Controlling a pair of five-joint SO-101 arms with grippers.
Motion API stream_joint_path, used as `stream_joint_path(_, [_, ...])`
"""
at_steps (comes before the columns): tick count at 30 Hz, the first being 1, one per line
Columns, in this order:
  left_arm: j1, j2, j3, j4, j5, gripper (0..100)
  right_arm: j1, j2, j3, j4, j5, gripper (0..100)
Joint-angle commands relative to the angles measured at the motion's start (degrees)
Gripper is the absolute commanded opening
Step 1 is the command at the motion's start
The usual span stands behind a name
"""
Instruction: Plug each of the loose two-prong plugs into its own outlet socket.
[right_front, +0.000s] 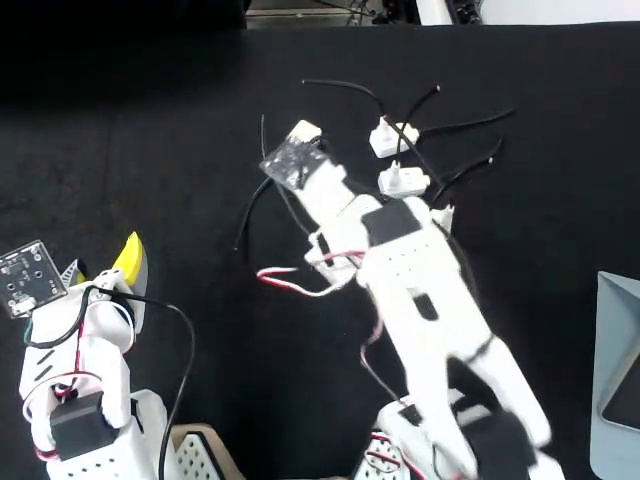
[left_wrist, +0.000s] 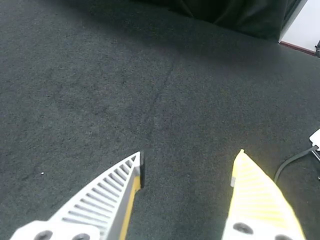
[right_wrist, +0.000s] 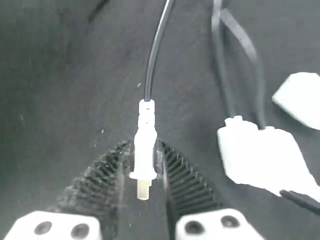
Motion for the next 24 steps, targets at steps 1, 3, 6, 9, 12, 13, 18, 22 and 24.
stream_joint_path(1, [1.5, -0.3, -0.8, 0.0, 0.0, 29, 0.7, -10.4, 3.3, -3.1, -7.1, 1.1])
stream_joint_path(3, [2.9, -0.3, -0.8, 0.1, -0.1, 29, -1.4, -14.5, 7.3, -7.6, -10.5, 1.1])
stream_joint_path(6, [4.1, -0.3, -0.8, 0.0, -0.8, 29, -6.5, -21.1, 14.3, -15.4, -15.2, 1.1])
stream_joint_path(9, [5.1, -0.3, 0.7, -1.4, -1.7, 29, -13.1, -27.6, 19.7, -21.8, -18.6, 1.1])
stream_joint_path(12, [5.6, -0.3, 1.5, -2.6, -1.7, 29, -18.6, -32.7, 22.5, -24.4, -20.5, 1.1])
stream_joint_path(13, [5.6, -0.3, 1.5, -2.6, -1.7, 29, -20.0, -34.0, 23.0, -24.4, -21.0, 1.1])
stream_joint_path(18, [5.8, -0.3, 1.5, -2.6, -1.7, 29, -24.6, -36.6, 23.1, -24.3, -24.9, 1.1])
stream_joint_path(22, [9.3, -0.3, 1.5, -2.4, -2.5, 29, -27.7, -36.8, 23.1, -24.4, -25.3, 1.1])
stream_joint_path(24, [11.5, -0.3, 1.5, -2.2, -4.7, 29, -28.9, -36.9, 23.1, -24.4, -25.3, 1.1])
